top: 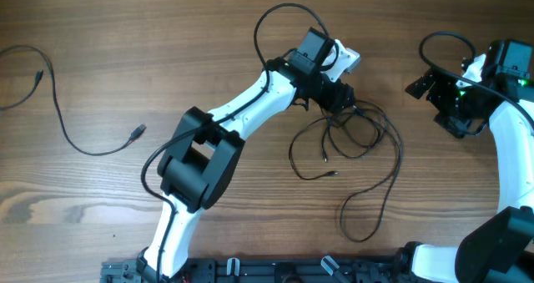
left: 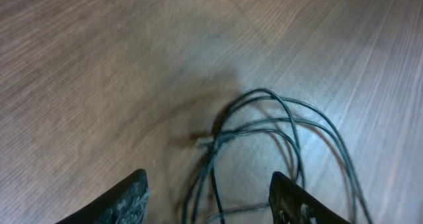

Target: Untangle cables

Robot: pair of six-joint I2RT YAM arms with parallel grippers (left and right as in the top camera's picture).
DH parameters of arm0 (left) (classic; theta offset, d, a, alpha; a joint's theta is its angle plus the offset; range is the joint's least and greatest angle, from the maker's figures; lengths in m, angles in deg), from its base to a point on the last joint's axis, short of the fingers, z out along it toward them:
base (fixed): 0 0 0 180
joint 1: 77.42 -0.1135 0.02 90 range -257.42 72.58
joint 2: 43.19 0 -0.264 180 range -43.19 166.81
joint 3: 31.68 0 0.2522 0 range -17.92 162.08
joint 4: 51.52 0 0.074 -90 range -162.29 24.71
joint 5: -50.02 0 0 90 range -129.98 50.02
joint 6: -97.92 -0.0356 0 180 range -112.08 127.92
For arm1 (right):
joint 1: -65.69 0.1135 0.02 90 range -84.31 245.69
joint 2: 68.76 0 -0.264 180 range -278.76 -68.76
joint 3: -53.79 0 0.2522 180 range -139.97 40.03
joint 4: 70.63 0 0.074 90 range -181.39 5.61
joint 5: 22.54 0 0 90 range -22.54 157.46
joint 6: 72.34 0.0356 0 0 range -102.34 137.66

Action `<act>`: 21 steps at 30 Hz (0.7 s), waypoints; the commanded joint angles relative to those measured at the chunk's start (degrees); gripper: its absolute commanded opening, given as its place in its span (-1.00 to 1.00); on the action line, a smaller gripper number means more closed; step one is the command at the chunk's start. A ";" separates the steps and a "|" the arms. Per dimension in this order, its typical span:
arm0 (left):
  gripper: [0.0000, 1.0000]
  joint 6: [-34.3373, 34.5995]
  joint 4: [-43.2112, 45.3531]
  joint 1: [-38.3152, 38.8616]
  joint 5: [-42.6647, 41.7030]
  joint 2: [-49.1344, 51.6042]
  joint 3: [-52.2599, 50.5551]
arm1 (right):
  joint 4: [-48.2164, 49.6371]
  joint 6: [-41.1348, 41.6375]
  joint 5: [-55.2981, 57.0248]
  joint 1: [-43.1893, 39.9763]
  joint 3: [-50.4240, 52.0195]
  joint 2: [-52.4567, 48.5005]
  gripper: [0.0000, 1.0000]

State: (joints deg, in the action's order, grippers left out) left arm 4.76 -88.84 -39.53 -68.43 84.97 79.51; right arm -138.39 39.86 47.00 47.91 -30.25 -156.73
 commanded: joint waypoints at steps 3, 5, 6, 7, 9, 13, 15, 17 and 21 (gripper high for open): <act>0.16 -2.58 2.14 1.64 1.16 4.68 0.07 | 0.61 -1.14 1.01 -0.09 -0.85 -0.22 0.96; 0.16 -2.58 2.29 2.51 3.69 5.88 0.07 | 0.57 -1.14 1.01 -0.09 -0.85 -0.22 0.97; 0.15 -2.58 2.27 2.91 4.52 6.29 0.07 | 0.59 -1.14 1.03 -0.09 -0.85 -0.22 0.96; 0.13 -2.60 2.38 3.39 5.11 6.91 0.07 | 0.59 -1.14 1.03 -0.09 -0.85 -0.22 0.97; 0.01 -2.62 2.80 4.28 5.62 7.30 0.07 | 0.63 -1.11 1.01 -0.09 -0.85 -0.22 0.97; -0.92 0.85 3.41 4.35 11.69 6.58 0.11 | 0.59 -1.22 1.07 -0.09 -0.85 -0.22 0.97; -0.92 5.07 2.27 3.93 17.25 3.19 0.44 | 0.61 -1.22 1.20 -0.09 -0.85 -0.22 0.97; -0.92 7.82 0.39 3.85 22.29 -2.54 1.40 | 0.87 -1.22 1.18 -0.09 -0.85 -0.22 0.97; -0.92 8.61 -3.21 3.85 24.90 -17.09 2.78 | 0.83 -1.64 1.16 -0.09 -0.85 -0.22 0.97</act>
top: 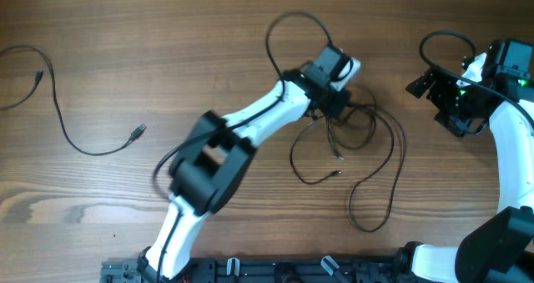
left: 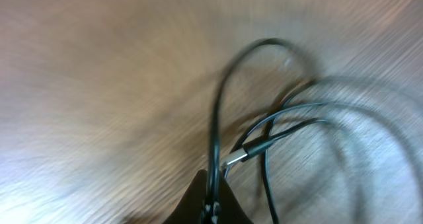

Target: Untangle cables

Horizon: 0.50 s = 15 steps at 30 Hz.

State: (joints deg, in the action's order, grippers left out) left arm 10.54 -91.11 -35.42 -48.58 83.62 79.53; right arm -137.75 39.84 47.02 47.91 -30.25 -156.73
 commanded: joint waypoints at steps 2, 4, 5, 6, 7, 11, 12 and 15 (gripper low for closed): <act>-0.92 4.20 -2.56 -0.26 5.05 -22.95 2.75 | 0.20 -2.47 0.79 -0.09 -0.85 -0.22 0.96; -0.92 4.31 -4.59 -0.37 5.05 -29.14 2.75 | 0.17 -2.73 -0.24 -0.09 -0.85 -0.22 0.97; -0.92 4.33 -5.79 -0.59 5.07 -32.30 2.75 | 0.20 -2.86 -0.72 -0.07 -0.85 -0.22 0.97; -0.92 4.33 -6.49 -0.83 5.27 -34.49 2.75 | 0.20 -3.13 -1.07 -0.07 -0.85 -0.22 0.97; -0.92 4.46 -7.17 -1.49 5.27 -36.85 2.75 | 0.20 -3.13 -1.07 -0.07 -0.85 -0.22 0.96; -0.92 10.78 -7.10 -5.92 2.93 -44.11 2.75 | 0.17 -3.96 -2.99 -0.07 -0.85 -0.22 0.96; -0.92 11.63 -6.43 -7.65 0.59 -45.70 2.75 | 0.28 -5.57 -5.40 -0.07 -0.85 -0.22 0.96; -0.92 15.17 -5.25 -12.50 -1.90 -49.31 2.75 | 1.20 -13.90 -16.55 0.28 -0.85 -0.22 0.96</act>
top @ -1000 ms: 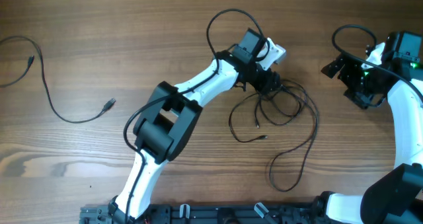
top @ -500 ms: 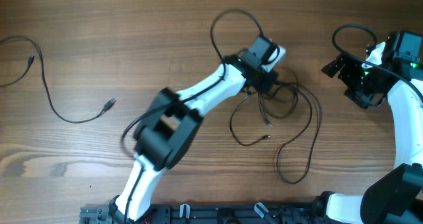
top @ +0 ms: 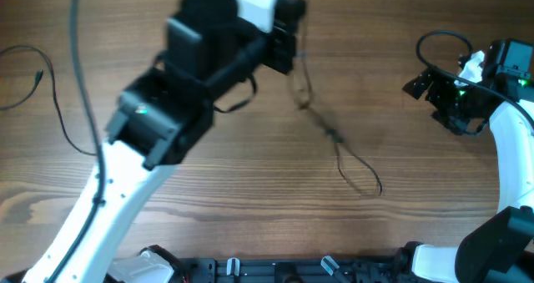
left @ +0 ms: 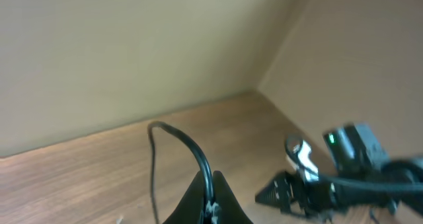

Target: Untangle cables

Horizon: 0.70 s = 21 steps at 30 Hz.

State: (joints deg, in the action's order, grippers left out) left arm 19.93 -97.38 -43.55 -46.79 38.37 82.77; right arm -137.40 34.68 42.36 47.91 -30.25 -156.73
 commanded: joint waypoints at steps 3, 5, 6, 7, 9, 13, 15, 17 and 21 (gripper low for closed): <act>-0.92 6.93 2.23 -8.17 -6.05 -6.34 -0.48 | 1.07 -13.94 -18.88 2.14 -0.85 -0.22 0.96; -0.92 6.91 3.74 -10.47 -6.01 -8.20 -0.48 | 1.18 -13.57 -18.23 3.67 -0.85 -0.22 0.96; -0.92 6.93 4.50 -11.43 -6.10 -9.09 -0.46 | 1.22 -12.81 -17.92 4.33 -0.85 -0.22 0.95; -0.92 6.91 5.40 -12.28 -6.27 -10.19 -0.46 | 1.36 -12.22 -17.79 4.98 -0.85 -0.22 0.95; -0.92 6.12 6.93 -13.60 -6.03 -12.24 -0.46 | 2.12 -11.43 -16.90 6.67 -0.85 -0.22 0.95; -0.92 5.25 5.90 -20.35 -2.03 -15.37 -0.48 | 2.89 -8.02 -13.46 8.41 -0.85 -0.22 0.96; -0.92 5.38 5.22 -23.78 -2.73 -16.28 -0.48 | 2.95 -8.00 -13.35 9.07 -0.85 -0.22 0.95; -0.92 5.16 5.22 -27.58 -2.08 -17.11 -0.48 | 3.02 -7.43 -12.74 9.77 -0.85 -0.22 0.95; -0.92 5.11 5.22 -35.30 0.59 -18.25 -0.48 | 3.80 -4.55 -11.69 12.83 -0.85 -0.24 0.90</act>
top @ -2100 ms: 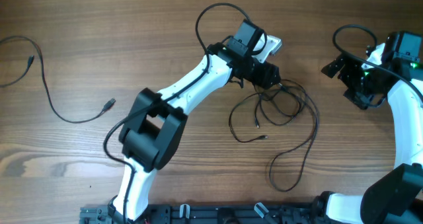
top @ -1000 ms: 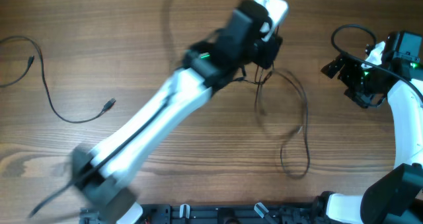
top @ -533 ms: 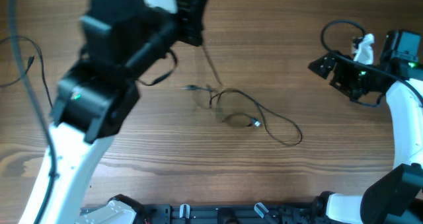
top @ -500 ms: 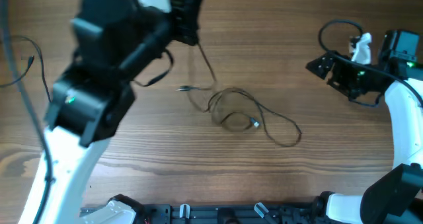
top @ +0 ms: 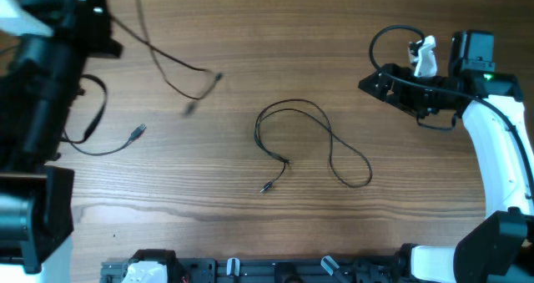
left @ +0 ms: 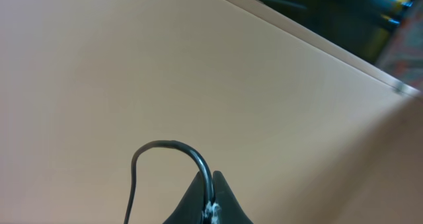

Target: Untangle cables

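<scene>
Seen from the left wrist, my left gripper [left: 211, 199] is shut on a black cable [left: 173, 145] that arches out of the fingertips; it faces a beige wall, high off the table. From overhead that cable [top: 171, 63] hangs over the table's upper left, its end blurred. My left arm [top: 46, 58] fills the left edge, and its fingers cannot be made out there. A second black cable [top: 310, 118] lies alone in a loose loop mid-table, its plug [top: 266, 187] towards the front. My right gripper [top: 369, 84] hovers at the far right, holding nothing that I can see.
A third cable [top: 88, 149] with a plug [top: 138, 132] lies on the wood at the left, partly under my left arm. A thin wire loop [top: 385, 37] belongs to the right arm. The black rail [top: 250, 270] runs along the front edge.
My left arm, raised over the top middle before, now stands at the far left with one cable dangling from it. The other cable has come free and lies mid-table. My right gripper has shifted leftward.
My left gripper stood open over a tangle of cables right of centre. Then it was shut on one cable in that tangle. Then it was lifted high, the cables trailing beneath. Now the held cable is at the left, apart from the one on the table.
</scene>
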Robot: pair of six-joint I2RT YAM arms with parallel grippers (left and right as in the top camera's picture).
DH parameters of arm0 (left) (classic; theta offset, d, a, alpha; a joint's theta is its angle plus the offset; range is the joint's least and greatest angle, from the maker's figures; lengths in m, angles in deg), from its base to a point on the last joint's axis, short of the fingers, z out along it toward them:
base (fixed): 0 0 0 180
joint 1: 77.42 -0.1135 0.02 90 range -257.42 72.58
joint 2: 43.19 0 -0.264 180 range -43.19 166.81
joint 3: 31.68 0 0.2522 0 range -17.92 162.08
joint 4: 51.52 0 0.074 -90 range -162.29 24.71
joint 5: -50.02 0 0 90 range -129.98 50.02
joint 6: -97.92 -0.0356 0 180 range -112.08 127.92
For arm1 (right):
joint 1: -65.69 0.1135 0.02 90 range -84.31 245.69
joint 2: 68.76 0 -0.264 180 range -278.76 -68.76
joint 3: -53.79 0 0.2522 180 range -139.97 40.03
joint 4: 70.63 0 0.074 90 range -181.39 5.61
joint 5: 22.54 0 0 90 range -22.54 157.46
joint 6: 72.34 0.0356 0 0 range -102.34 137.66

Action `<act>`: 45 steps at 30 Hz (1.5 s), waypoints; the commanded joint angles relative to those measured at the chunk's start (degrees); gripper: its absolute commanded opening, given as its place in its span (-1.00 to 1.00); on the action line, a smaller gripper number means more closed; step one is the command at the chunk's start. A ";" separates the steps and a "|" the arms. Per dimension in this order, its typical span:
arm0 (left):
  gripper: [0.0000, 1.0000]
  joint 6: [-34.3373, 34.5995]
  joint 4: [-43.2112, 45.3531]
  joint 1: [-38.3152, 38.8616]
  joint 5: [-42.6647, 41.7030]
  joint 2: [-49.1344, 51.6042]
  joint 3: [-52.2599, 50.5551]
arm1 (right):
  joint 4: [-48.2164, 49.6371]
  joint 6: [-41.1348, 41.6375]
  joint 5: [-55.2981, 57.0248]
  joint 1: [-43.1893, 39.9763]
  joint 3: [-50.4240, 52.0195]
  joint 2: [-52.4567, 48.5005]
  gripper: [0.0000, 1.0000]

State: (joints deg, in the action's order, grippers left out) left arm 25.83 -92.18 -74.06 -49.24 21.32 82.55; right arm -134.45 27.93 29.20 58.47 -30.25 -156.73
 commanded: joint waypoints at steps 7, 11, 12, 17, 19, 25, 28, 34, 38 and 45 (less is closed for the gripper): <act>-0.92 -0.94 -6.19 -18.16 5.27 4.55 -0.26 | 1.75 5.18 4.66 5.73 -0.85 -0.24 0.89; -0.92 -0.94 -8.68 -25.73 5.25 12.48 -0.26 | 0.81 4.94 4.85 5.77 -0.85 -0.24 0.89; -0.92 -0.92 -8.22 -27.61 5.27 15.08 -0.26 | 0.61 4.87 4.87 5.77 -0.85 -0.24 0.89; -0.91 1.05 -1.18 -33.46 5.25 28.24 -0.26 | 0.31 4.90 4.87 5.77 -0.85 -0.24 0.90; -0.57 1.03 -0.74 -33.68 5.25 32.11 -0.26 | -0.04 4.90 4.87 5.77 -0.85 -0.24 0.89; 0.99 0.28 -1.66 -30.67 4.85 39.54 -0.26 | -0.59 4.94 4.85 5.77 -0.85 -0.24 0.89; 1.00 -2.14 -2.38 -27.67 4.85 38.91 -0.26 | -0.76 4.85 4.85 5.77 -0.85 -0.24 0.89; 0.67 -2.47 -18.25 -19.21 3.06 35.85 -0.26 | -0.35 4.92 5.51 5.77 -0.85 -0.24 0.90; 0.58 -2.93 -28.28 -10.27 -1.22 36.15 -3.98 | -0.59 4.72 6.58 5.77 -0.85 -0.24 0.89; 0.57 -18.73 -21.84 4.22 -14.27 36.81 -16.20 | -0.63 4.79 6.56 5.77 -0.85 -0.24 0.90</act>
State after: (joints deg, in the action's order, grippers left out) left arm 15.21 -115.98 -74.83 -58.42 58.37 70.13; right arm -135.02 32.63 34.95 64.11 -30.25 -156.73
